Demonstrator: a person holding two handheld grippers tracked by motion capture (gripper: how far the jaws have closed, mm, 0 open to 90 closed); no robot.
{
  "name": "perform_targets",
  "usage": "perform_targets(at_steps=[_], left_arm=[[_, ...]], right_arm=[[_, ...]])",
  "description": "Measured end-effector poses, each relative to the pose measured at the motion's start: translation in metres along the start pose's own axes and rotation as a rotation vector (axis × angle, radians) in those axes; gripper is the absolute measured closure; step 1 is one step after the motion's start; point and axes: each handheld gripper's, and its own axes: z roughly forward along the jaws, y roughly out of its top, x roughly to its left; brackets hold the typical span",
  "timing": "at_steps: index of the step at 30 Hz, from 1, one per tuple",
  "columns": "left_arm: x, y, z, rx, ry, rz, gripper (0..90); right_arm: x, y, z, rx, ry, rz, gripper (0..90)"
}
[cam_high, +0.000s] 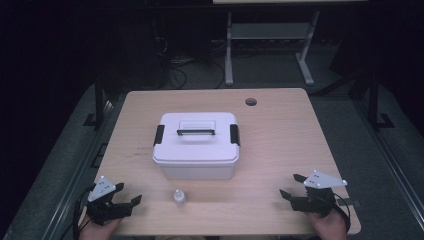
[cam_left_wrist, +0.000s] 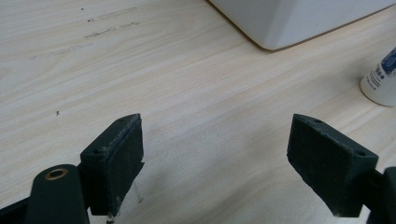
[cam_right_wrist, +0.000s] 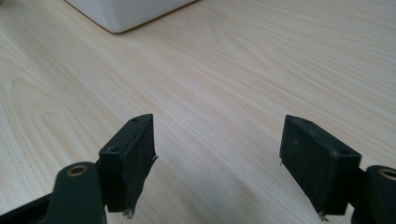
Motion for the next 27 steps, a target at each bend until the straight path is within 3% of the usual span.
perform_targets(at_steps=[7, 15, 18, 21, 24, 25, 27], left_arm=[[-0.002, 0.0, 0.003, 0.026, -0.003, 0.014, 18.2], [-0.004, -0.002, 0.002, 0.017, -0.028, 0.033, 18.2], [-0.006, -0.003, 0.001, 0.015, -0.04, 0.038, 18.2], [-0.006, -0.002, 0.001, 0.016, -0.042, 0.047, 18.2], [-0.008, -0.001, 0.003, 0.013, -0.045, 0.052, 18.2], [-0.008, -0.001, 0.003, 0.013, -0.045, 0.052, 18.3], [-0.009, 0.001, 0.004, 0.018, -0.049, 0.06, 18.3]], right_arm=[[0.0, 0.001, 0.001, -0.009, 0.022, -0.002, 25.7], [-0.002, 0.006, -0.008, -0.054, 0.043, 0.005, 25.8], [-0.002, 0.016, -0.014, -0.042, 0.041, -0.051, 25.8], [-0.005, 0.022, -0.016, -0.033, 0.056, -0.069, 25.8], [-0.013, 0.039, -0.018, 0.003, 0.115, -0.09, 25.7], [-0.013, 0.039, -0.018, 0.003, 0.115, -0.09, 25.7], [-0.015, 0.054, -0.02, 0.026, 0.144, -0.126, 25.5]])
